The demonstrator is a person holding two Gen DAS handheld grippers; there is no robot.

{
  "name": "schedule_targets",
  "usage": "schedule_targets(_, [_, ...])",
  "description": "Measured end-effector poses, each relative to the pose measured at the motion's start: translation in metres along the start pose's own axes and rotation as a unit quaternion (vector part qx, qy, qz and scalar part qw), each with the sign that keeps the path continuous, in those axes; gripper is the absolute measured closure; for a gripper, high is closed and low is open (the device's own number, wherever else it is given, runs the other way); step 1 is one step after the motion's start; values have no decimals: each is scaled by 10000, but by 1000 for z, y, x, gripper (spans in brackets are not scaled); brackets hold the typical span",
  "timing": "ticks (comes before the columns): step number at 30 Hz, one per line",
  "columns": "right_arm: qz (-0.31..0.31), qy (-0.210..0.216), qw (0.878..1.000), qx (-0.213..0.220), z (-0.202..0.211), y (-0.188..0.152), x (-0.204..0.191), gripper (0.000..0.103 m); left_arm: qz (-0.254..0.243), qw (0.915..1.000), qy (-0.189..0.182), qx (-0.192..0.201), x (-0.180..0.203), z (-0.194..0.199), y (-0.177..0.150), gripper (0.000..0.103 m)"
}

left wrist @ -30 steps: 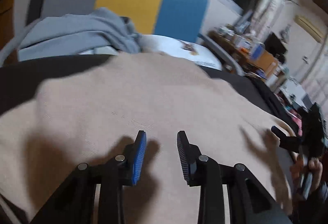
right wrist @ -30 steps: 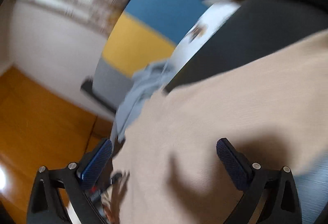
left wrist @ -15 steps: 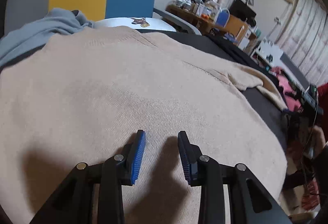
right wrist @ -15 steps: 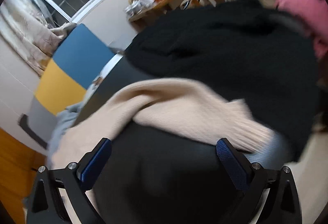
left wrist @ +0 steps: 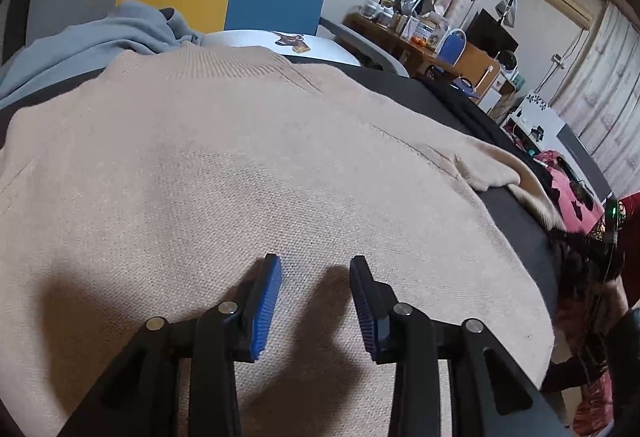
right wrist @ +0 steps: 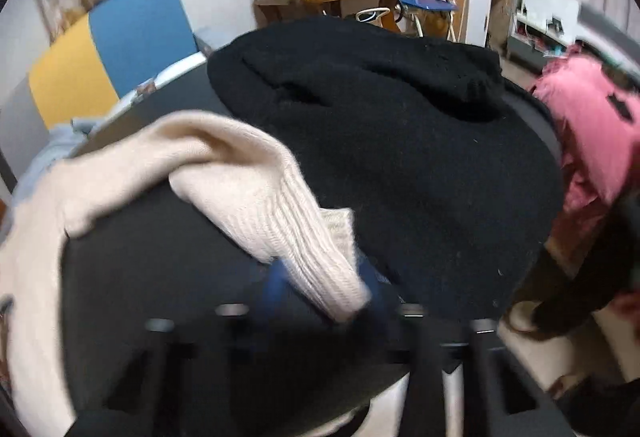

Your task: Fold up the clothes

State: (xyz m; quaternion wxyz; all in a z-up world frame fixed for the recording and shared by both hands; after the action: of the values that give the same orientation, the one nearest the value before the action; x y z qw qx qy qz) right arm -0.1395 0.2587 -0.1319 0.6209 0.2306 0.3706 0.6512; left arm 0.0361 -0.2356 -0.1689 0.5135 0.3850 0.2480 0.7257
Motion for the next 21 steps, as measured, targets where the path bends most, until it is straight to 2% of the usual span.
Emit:
schedule_targets(1, [-203,50,9997,102,-2,10,1,88,-34,10000,20,-14,1,-1,1,64])
schedule_targets(4, [-811,199,9957,409,-9,39,4,88,-96,9999,59,-45,3,-2,1,62])
schedule_targets(8, [-1329,996,9804,1063,-12,112,-34,90,-31,10000,6,-88,1,-2,3,61])
schedule_targets(9, [-1599,1387,9723,995,-18,124,-48,90,46,9999,-33,-99,-1,-2,3,61])
schedule_targets(11, [-2148,2354,9449,747,-28,142,-90,90,222,9996,-135,-126,-5,-2,5,61])
schedule_targets(12, [-2325,2987,9241,519,-31,145,-120,90,309,9993,-189,-131,-7,-2,5,61])
schedule_targets(14, [-2411,3745,8948,294,-26,143,-168,90,479,9983,-273,-170,-9,-2,6,61])
schedule_targets(17, [-2092,4552,8652,-219,-14,117,-250,89,643,9967,-379,-315,-7,-2,13,61])
schedule_targets(19, [-1778,4692,8645,-302,-2,96,-277,85,694,9952,-619,-316,2,0,21,61])
schedule_targets(20, [-1570,4701,8679,-345,2,83,-285,84,693,9943,-753,-312,7,0,25,61])
schedule_targets(21, [-1358,4704,8711,-389,7,70,-293,77,654,9935,-873,-321,15,-1,29,60])
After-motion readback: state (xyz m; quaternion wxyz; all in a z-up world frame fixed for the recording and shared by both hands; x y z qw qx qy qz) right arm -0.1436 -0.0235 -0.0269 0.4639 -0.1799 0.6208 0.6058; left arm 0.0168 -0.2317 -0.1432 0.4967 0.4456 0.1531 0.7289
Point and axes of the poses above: each gripper's, at about its wrist camera, not at the fingertips, and z roughly against the way its jaws point, x to its right, y to its top, the point moved 7 cm from there along -z, roughly the way its jaws point, and after that the axes turned 14 degrees about x, right-handed, at the moved point
